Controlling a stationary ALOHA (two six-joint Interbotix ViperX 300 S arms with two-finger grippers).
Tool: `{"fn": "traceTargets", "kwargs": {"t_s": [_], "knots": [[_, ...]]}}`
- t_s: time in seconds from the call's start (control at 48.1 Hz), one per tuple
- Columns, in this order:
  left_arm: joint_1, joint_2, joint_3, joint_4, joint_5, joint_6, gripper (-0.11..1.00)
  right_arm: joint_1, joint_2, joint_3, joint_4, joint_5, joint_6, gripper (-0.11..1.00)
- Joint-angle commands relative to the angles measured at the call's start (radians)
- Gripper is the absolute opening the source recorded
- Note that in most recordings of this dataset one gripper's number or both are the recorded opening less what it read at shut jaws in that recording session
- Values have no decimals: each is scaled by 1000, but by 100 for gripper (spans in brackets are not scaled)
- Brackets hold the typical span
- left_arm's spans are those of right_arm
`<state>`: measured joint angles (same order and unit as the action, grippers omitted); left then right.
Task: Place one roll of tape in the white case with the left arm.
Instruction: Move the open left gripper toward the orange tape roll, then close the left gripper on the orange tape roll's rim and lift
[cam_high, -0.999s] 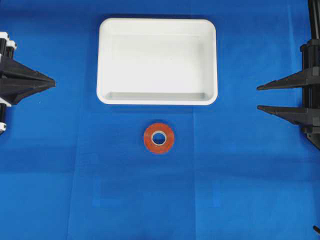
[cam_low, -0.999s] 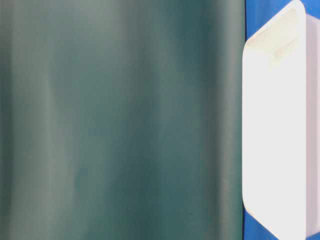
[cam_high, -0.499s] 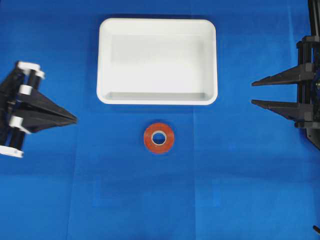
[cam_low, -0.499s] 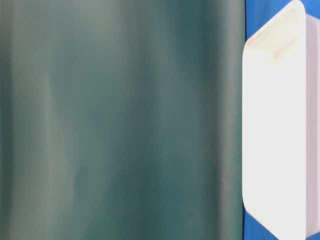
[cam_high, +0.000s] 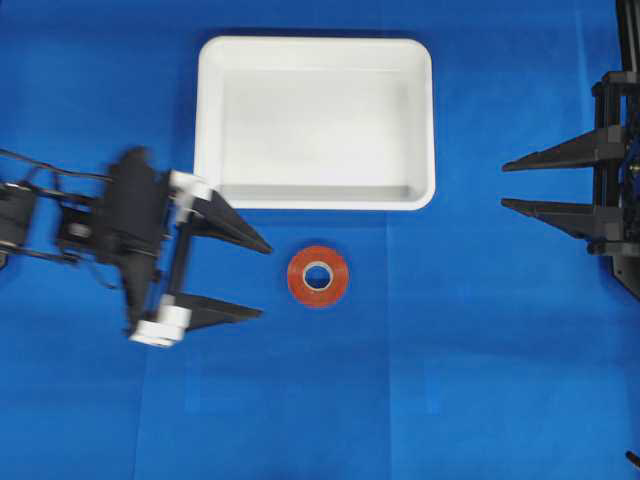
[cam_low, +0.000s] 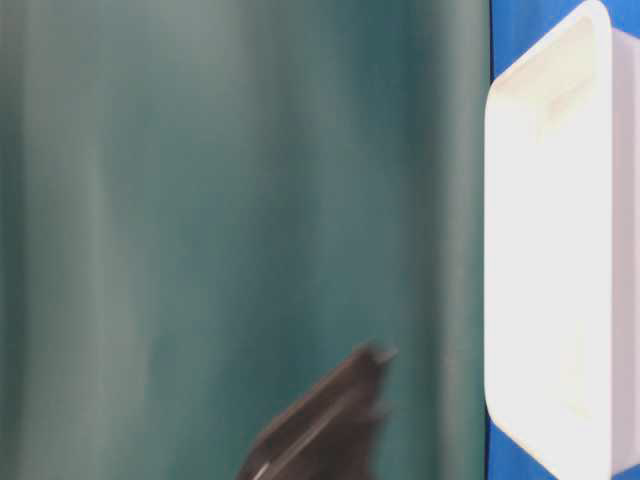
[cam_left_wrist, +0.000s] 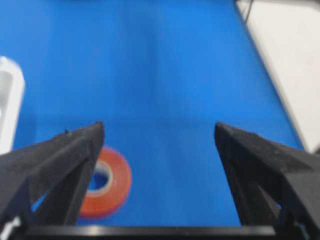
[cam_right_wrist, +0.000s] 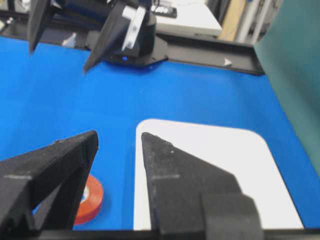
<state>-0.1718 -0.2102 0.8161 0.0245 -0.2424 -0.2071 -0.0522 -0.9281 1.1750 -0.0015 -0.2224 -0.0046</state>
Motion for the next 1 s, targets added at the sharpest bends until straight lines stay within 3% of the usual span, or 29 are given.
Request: {"fn": "traceTargets", "kwargs": {"t_s": [0.0, 0.187, 0.395, 0.853, 0.978], "knots": [[-6, 72, -109, 3, 120, -6, 86, -3, 5, -26, 0, 5, -2, -11], [-9, 227, -270, 3, 333, -17, 87, -5, 6, -26, 0, 21, -2, -11], [-8, 379, -371, 3, 437, -18, 87, -3, 6, -25, 0, 43, -2, -11], [14, 509, -446, 3, 511, -23, 85, -5, 9, -20, 0, 58, 0, -11], [25, 512, -456, 11, 578, -44, 75, -5, 14, -18, 0, 58, 2, -11]]}}
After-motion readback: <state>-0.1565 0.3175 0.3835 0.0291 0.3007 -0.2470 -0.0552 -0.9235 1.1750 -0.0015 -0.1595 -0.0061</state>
